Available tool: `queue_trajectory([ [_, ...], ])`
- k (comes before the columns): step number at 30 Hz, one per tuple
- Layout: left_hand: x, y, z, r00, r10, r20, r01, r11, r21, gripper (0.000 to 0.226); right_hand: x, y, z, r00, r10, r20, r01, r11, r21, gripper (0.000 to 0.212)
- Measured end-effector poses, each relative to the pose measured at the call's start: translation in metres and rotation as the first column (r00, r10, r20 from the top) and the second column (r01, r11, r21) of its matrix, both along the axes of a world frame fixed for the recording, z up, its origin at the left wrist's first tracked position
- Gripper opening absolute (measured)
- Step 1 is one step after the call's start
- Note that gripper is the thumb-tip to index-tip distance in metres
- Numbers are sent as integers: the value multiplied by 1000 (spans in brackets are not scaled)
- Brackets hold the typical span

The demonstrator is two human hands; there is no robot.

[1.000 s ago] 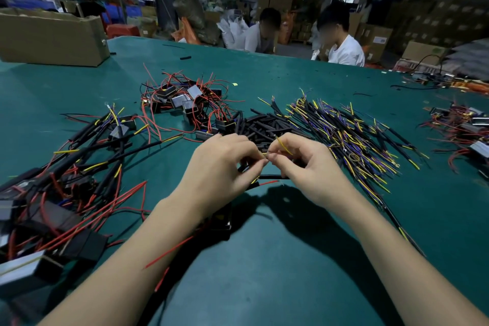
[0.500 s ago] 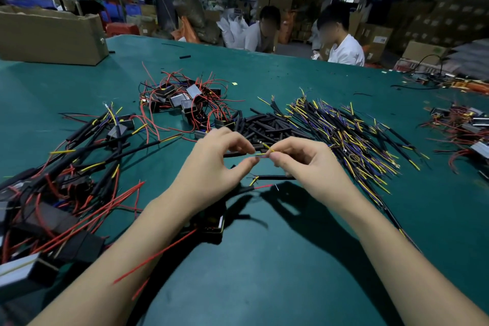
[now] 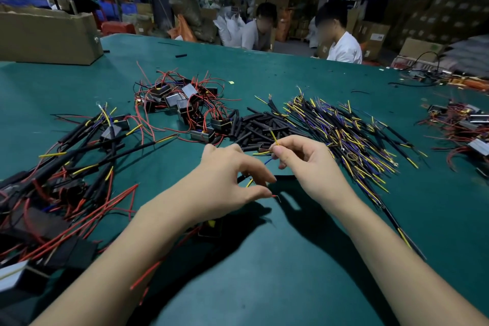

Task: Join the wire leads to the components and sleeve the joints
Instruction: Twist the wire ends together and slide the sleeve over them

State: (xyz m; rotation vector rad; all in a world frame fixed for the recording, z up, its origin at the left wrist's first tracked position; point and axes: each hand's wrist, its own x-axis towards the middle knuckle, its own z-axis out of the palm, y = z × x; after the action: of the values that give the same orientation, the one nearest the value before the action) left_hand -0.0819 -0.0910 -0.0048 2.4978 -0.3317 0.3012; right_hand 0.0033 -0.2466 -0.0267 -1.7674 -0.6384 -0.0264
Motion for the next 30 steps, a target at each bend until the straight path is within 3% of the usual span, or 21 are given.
queue_trajectory([
  [9,-1,3,-1,997,-75,-29,76,996,47,9,-2,4,-4,999,-30,14,30,999,-30,20],
  [14,5,9,-2,999,-16,-30,7,960,-282,13,-4,5,-4,1000,-6,0,6,1000,-9,18],
  [18,13,14,-7,988,49,-146,-122,826,-550,10,-5,5,-3,999,20,-28,-19,999,27,17],
  [24,16,17,-13,963,90,-256,-244,696,-675,7,-8,4,0,998,54,-15,-53,998,25,17],
  [30,15,20,-12,966,29,-259,-203,705,-680,8,-8,5,0,998,48,30,-47,998,-30,13],
])
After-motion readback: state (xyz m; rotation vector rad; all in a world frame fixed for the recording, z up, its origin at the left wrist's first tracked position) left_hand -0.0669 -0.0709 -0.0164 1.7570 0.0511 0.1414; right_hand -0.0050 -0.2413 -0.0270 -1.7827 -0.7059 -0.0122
